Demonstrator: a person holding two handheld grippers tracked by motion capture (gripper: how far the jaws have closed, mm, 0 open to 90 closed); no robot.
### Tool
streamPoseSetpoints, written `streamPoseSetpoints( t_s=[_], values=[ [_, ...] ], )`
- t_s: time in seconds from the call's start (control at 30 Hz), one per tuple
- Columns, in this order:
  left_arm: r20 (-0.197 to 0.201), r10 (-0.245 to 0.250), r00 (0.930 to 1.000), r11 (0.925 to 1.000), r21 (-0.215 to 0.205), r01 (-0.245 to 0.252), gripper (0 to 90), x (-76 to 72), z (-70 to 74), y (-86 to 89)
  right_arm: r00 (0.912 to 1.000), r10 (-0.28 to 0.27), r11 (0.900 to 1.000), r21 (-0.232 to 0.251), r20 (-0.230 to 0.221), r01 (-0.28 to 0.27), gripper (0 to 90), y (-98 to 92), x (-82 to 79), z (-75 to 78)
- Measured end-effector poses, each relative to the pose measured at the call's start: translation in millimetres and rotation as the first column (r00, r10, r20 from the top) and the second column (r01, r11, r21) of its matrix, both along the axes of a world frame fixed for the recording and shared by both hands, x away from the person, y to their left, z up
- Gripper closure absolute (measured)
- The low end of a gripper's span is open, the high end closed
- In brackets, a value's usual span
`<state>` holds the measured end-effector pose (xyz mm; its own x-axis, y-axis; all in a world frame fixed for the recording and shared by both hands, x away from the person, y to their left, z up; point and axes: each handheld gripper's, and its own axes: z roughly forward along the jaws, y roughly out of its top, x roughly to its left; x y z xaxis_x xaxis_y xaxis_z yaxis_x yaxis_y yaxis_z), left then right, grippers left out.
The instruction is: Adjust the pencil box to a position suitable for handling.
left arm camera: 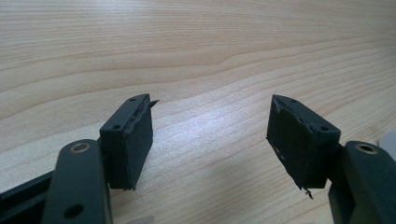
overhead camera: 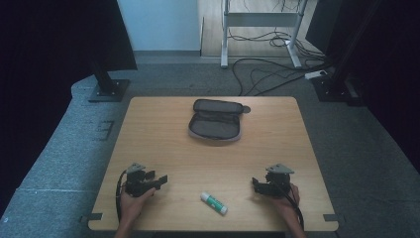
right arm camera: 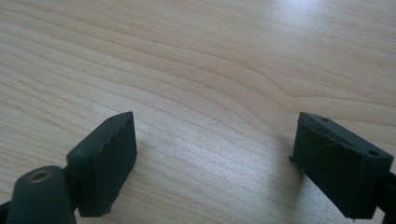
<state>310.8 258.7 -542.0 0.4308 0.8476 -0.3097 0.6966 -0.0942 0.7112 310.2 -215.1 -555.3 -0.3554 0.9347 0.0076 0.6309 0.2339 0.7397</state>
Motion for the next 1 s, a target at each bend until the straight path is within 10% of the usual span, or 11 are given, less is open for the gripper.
streamPoseSetpoints(
  t_s=[1.0],
  values=[
    [0.0,-0.003,1.0,1.0,-0.006,0.003,32.6,1.4,4.1,-8.2,1.0,-0.009,1.0,0.018,0.003,0.009,24.4,0.8,-3.3,2.2]
  ],
)
